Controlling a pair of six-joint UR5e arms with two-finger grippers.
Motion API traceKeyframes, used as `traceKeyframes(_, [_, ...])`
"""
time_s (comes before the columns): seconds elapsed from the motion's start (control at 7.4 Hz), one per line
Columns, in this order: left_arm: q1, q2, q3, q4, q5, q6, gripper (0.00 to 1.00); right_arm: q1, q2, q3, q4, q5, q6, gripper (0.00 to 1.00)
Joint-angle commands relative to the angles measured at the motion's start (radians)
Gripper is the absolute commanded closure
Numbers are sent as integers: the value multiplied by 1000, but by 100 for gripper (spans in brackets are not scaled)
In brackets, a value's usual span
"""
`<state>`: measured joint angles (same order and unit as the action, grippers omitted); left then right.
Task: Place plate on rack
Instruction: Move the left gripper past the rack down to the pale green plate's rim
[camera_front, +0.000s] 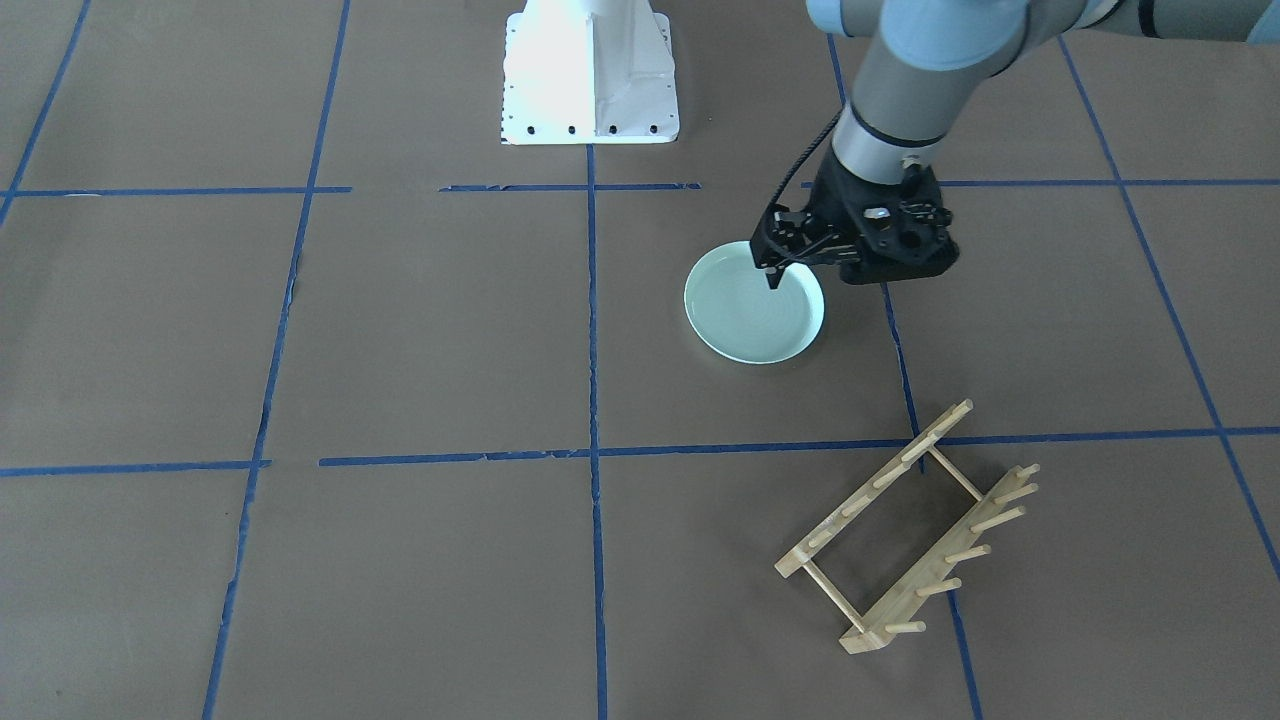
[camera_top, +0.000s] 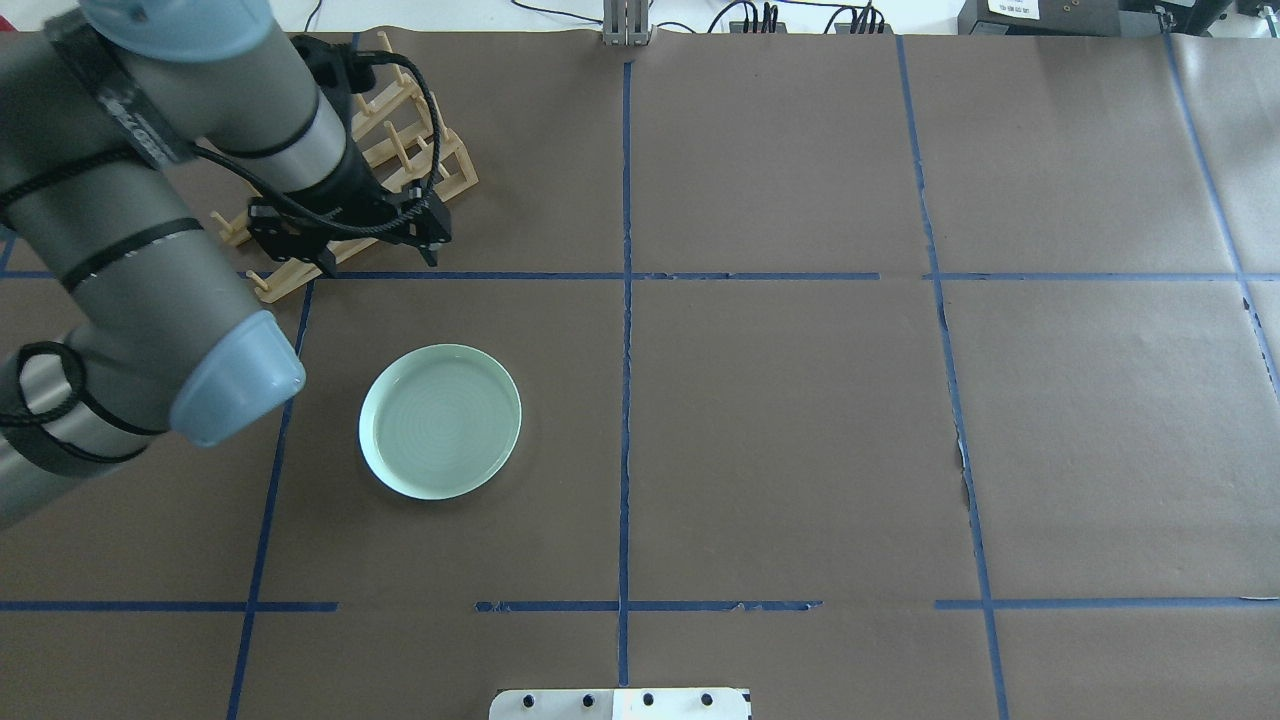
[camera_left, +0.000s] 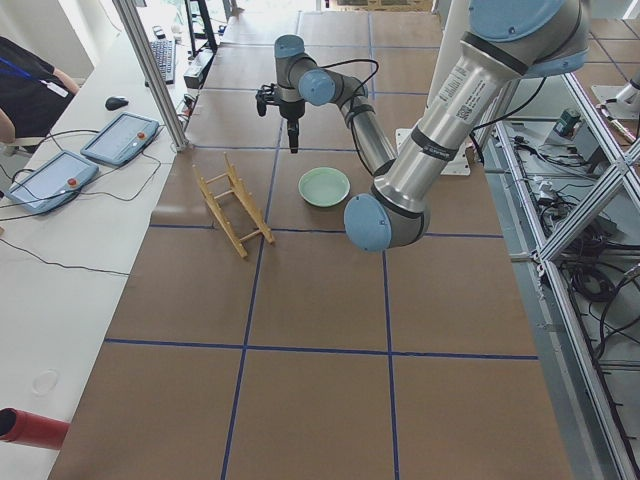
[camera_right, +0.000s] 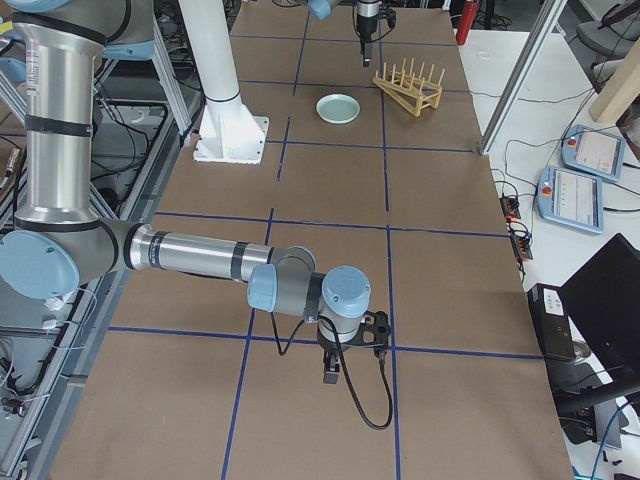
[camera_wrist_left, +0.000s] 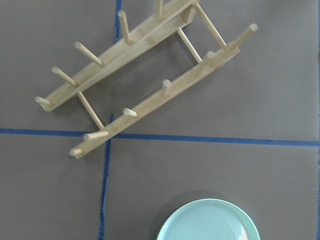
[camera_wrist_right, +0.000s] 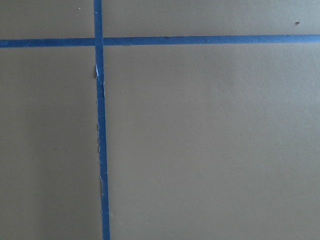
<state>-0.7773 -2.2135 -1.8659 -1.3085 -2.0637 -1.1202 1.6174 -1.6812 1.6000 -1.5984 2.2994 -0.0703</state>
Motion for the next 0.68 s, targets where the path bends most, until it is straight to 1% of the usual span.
traceKeyframes(0.0, [145,-46,126,-113,132,-160,0,1,0,0,0,0,0,0])
traceKeyframes(0.14, [198,-52,167,-138,167,-165,0,-1,0,0,0,0,0,0])
traceKeyframes(0.27, [249,-45,204,-190,187,-209,0,-1,0,0,0,0,0,0])
traceKeyframes(0.41, [271,-46,255,-245,212,-252,0,-1,0,0,0,0,0,0])
traceKeyframes(0.54, [282,-41,278,-271,212,-254,0,1,0,-2,0,0,0,0])
